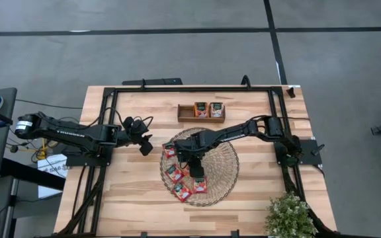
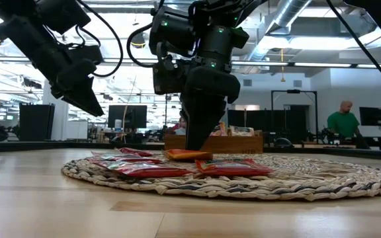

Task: Pick & Place Tea
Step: Put the orange tea bag into the middle slot of the wooden organizer

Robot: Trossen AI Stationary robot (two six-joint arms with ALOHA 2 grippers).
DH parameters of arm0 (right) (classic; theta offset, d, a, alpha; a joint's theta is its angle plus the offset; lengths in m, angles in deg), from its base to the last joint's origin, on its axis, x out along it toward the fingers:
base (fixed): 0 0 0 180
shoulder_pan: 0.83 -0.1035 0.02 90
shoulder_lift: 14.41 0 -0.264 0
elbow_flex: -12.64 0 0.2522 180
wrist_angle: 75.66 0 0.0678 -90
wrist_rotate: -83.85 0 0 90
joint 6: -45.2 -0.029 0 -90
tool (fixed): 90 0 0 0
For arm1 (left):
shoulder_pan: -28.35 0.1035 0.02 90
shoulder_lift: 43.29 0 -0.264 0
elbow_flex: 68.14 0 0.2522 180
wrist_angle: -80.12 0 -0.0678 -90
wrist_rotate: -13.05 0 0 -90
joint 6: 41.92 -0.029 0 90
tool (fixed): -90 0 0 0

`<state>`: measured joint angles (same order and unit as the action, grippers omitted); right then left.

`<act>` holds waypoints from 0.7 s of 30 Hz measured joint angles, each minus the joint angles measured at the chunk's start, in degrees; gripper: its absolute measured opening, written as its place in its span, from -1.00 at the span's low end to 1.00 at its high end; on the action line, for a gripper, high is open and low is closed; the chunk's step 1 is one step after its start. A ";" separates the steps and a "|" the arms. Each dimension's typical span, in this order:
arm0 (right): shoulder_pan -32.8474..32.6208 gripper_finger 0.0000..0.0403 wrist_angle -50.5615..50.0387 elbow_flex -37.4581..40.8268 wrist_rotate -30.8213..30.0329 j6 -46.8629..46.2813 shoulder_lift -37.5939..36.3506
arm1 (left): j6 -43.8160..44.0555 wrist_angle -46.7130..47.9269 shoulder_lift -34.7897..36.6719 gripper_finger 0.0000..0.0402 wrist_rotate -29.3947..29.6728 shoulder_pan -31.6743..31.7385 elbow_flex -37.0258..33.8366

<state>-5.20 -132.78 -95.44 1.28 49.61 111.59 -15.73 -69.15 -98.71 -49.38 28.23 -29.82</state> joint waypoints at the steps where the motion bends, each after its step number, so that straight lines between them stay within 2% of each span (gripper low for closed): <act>1: -0.01 -0.57 0.00 0.00 0.04 0.02 0.00 | 0.00 -0.03 0.00 -0.35 0.00 0.00 0.00; 11: -0.01 -0.96 -0.17 0.00 0.03 0.09 0.00 | 0.16 -1.22 0.00 -0.35 -0.04 0.00 0.00; 21: -0.03 -0.99 -1.95 0.00 -1.47 0.39 -0.34 | 0.16 -1.25 0.00 -0.35 -0.02 -0.01 0.00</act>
<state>-5.23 -134.73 -95.44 -0.19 50.00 111.24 -15.58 -70.40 -98.71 -49.40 28.22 -29.82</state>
